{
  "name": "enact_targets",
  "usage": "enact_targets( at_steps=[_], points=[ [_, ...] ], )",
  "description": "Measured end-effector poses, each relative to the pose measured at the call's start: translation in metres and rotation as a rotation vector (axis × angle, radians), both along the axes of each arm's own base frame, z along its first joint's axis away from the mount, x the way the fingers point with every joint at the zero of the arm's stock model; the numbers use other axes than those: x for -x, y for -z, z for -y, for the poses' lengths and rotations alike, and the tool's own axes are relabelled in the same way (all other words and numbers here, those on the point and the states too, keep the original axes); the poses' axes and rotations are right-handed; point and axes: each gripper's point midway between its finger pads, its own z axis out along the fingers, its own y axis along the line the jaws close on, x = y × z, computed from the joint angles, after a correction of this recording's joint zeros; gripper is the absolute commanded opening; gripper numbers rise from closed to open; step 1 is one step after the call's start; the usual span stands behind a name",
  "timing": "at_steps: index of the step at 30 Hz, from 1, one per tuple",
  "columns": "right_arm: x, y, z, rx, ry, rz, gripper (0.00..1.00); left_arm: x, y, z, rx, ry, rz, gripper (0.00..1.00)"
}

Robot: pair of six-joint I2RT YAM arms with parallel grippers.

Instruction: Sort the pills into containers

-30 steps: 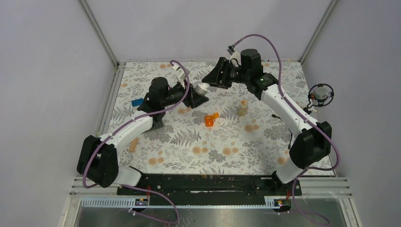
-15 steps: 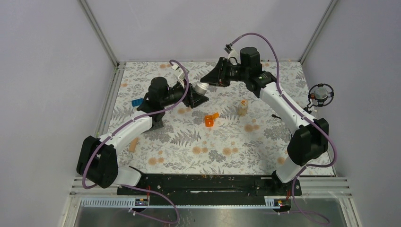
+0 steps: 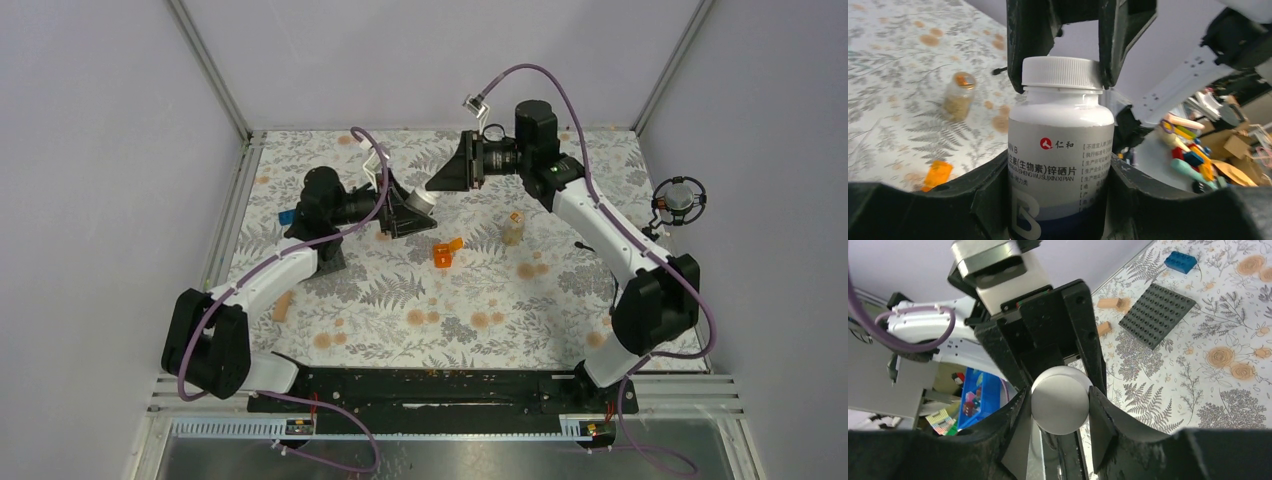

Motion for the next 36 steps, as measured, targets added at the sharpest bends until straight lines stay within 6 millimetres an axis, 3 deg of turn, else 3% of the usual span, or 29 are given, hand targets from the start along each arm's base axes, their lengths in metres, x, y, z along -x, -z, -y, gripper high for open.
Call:
enact_targets(
  at_steps=[1, 3, 5, 9, 13, 19, 25, 31, 36],
  points=[
    [0.005, -0.002, 0.001, -0.013, -0.015, 0.033, 0.56, 0.005, -0.003, 0.000, 0.015, 0.027, -0.004, 0.00],
    [0.011, -0.008, 0.003, -0.024, -0.015, 0.070, 0.93, 0.011, -0.008, 0.000, 0.038, 0.061, -0.003, 0.00],
    [0.007, -0.016, 0.006, -0.023, 0.028, 0.112, 0.99, 0.012, -0.016, -0.001, 0.061, 0.073, 0.008, 0.00],
    [-0.024, -0.030, 0.013, -0.026, 0.239, 0.120, 0.99, 0.000, -0.018, -0.006, 0.061, 0.019, 0.047, 0.00],
    [-0.046, -0.026, 0.014, -0.018, 0.439, 0.003, 0.97, -0.025, -0.006, -0.011, -0.009, -0.114, 0.061, 0.00],
    [-0.053, -0.017, -0.004, 0.036, 0.538, -0.119, 0.89, -0.048, 0.003, -0.022, -0.100, -0.256, 0.097, 0.00],
    [-0.057, -0.008, -0.027, 0.097, 0.569, -0.202, 0.88, -0.059, 0.015, -0.028, -0.149, -0.338, 0.083, 0.00],
    [-0.056, 0.008, -0.038, 0.148, 0.579, -0.249, 0.60, -0.066, 0.016, -0.032, -0.158, -0.383, 0.082, 0.00],
    [-0.060, 0.019, -0.039, 0.176, 0.592, -0.274, 0.23, -0.067, 0.016, -0.033, -0.160, -0.392, 0.079, 0.00]
  ],
)
